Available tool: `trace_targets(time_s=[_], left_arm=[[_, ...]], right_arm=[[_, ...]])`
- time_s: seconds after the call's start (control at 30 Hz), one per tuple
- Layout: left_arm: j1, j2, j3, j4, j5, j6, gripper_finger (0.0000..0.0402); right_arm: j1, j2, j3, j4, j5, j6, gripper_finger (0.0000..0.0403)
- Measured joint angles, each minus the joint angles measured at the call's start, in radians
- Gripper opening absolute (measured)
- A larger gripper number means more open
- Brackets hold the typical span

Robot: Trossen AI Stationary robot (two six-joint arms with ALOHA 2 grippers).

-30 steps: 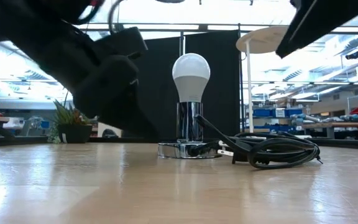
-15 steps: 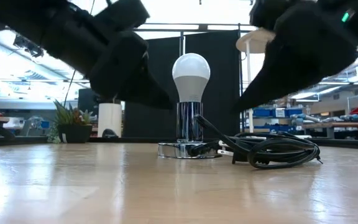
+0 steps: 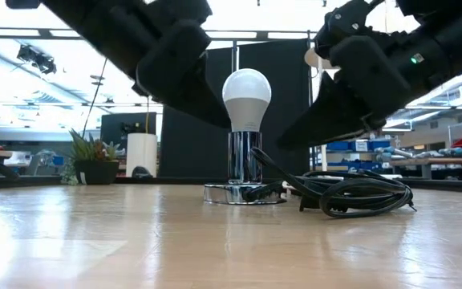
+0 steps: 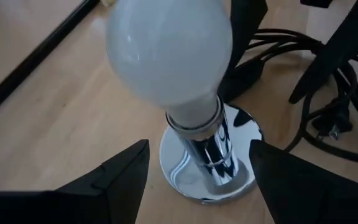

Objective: Screw lightbulb
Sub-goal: Remove the light bulb from the lamp

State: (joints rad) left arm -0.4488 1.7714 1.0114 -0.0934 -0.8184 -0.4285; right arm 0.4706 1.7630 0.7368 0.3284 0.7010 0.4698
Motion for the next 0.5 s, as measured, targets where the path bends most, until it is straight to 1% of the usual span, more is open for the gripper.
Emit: trace_targets(time_s=[0.13,0.23,0.37,0.5], left_arm=[[-0.001,0.0,-0.086,0.12,0.002,-0.029,0.0282],[0.009,0.0,-0.144,0.224,0.029,-0.043,0.0282],[0.026,0.0,-0.188,0.327,0.082,-0.049,0.0282],[0.031,0.0,-0.21,0.387,0.097,-0.048,0.0282]], right_arm=[[0.0,0.0,-0.002,0.001,-0.037,-0.002,0.0275],[0.005,0.0,-0.002,0.002,-0.041,0.0,0.0275],[0.006,0.0,-0.002,0.037,-0.014,0.02,0.0275],[0.008,0.0,-0.001,0.06,0.032,0.089,0.0275]])
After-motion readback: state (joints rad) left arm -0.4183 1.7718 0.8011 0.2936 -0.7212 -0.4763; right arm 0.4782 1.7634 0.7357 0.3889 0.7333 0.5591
